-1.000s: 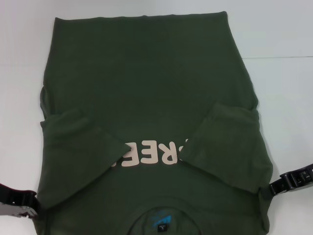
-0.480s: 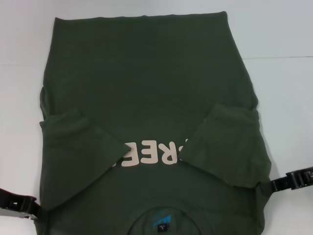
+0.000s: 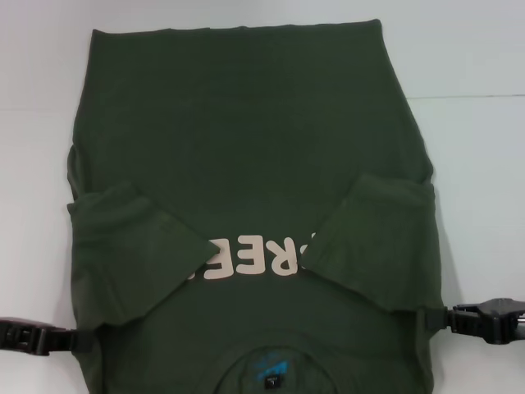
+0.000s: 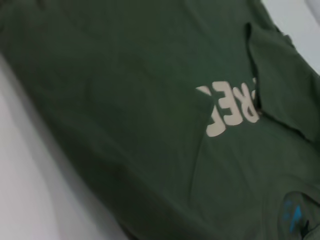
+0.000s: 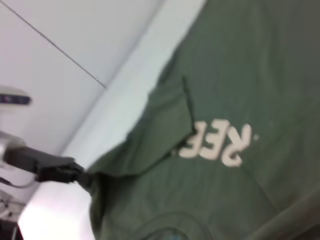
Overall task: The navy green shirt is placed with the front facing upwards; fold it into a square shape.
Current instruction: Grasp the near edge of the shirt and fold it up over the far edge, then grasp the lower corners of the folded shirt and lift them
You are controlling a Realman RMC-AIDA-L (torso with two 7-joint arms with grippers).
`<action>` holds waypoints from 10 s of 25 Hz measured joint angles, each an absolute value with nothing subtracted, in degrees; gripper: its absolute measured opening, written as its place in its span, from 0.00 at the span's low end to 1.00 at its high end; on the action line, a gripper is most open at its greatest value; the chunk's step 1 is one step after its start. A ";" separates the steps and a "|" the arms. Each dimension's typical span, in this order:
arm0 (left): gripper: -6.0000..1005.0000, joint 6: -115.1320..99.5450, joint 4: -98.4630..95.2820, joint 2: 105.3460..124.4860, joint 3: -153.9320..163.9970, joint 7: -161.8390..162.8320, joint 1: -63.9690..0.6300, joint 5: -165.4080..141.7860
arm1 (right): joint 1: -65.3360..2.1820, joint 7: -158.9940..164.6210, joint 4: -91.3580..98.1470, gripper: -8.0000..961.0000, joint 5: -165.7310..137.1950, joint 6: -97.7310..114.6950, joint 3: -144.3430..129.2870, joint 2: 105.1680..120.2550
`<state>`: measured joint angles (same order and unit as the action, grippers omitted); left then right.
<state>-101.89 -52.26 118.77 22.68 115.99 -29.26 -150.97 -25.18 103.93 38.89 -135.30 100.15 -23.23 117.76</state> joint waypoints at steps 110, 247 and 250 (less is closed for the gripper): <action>0.02 -66.87 -25.04 118.04 -7.34 56.94 -35.63 -128.51 | -34.40 65.18 23.42 0.05 -130.27 71.35 11.53 118.06; 0.52 -60.84 -37.75 117.45 29.35 98.48 -34.42 -139.12 | -34.65 67.41 21.61 0.93 -117.81 68.48 -15.66 119.79; 0.50 -60.82 -37.89 117.45 29.36 98.23 -34.38 -139.11 | -34.37 67.41 21.65 0.93 -117.79 68.54 -15.45 119.79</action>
<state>-60.82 -37.89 117.45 29.36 98.23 -34.38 -139.11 -34.37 67.41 21.65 -117.79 68.54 -15.46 119.79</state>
